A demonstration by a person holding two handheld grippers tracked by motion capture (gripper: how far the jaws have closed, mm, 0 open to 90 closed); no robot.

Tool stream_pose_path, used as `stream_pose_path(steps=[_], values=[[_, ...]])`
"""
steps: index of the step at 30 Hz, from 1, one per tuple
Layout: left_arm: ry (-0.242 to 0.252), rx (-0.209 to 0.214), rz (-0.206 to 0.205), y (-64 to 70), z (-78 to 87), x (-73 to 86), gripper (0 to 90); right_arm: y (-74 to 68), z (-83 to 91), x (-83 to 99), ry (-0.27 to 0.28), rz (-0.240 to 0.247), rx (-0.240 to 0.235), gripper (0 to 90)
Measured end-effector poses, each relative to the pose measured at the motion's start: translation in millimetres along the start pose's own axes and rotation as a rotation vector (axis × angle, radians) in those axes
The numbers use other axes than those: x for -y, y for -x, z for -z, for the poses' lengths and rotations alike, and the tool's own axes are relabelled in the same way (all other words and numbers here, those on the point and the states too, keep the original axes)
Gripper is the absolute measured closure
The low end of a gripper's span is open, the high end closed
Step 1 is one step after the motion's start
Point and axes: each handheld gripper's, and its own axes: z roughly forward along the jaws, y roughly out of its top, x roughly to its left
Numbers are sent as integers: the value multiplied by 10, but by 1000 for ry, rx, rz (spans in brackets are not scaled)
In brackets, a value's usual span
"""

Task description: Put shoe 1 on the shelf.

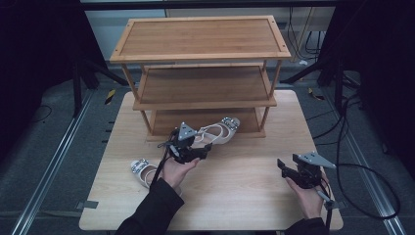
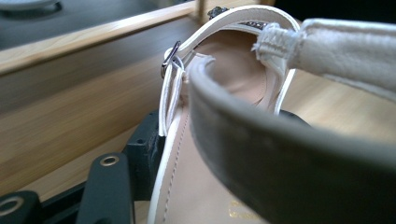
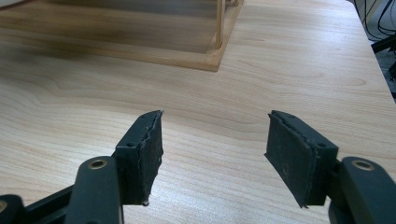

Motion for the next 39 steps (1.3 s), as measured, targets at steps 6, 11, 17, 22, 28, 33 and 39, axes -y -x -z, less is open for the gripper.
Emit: stream_pose_path(steps=[6,11,17,22,28,33,39], values=[[-13,-68,54,-273,-126,-3,386,-8,-9,3,-5,2,-5,362],[-28,-118,81,-441,-282,-18,386,-13,-22,9,-6,18,-6,365],[-50,-158,107,-554,-462,-14,386,-32,-37,18,-9,28,-13,367],[-55,-169,126,-578,-570,-4,385,-48,-42,22,-16,30,-19,367],[-92,-187,163,-646,-707,43,385,-57,-51,28,-20,36,-21,368],[-114,-201,177,-688,-768,86,385,-65,-51,27,-21,41,-22,368],[-96,-185,204,-720,-780,148,378,-65,-53,27,-22,40,-23,367]])
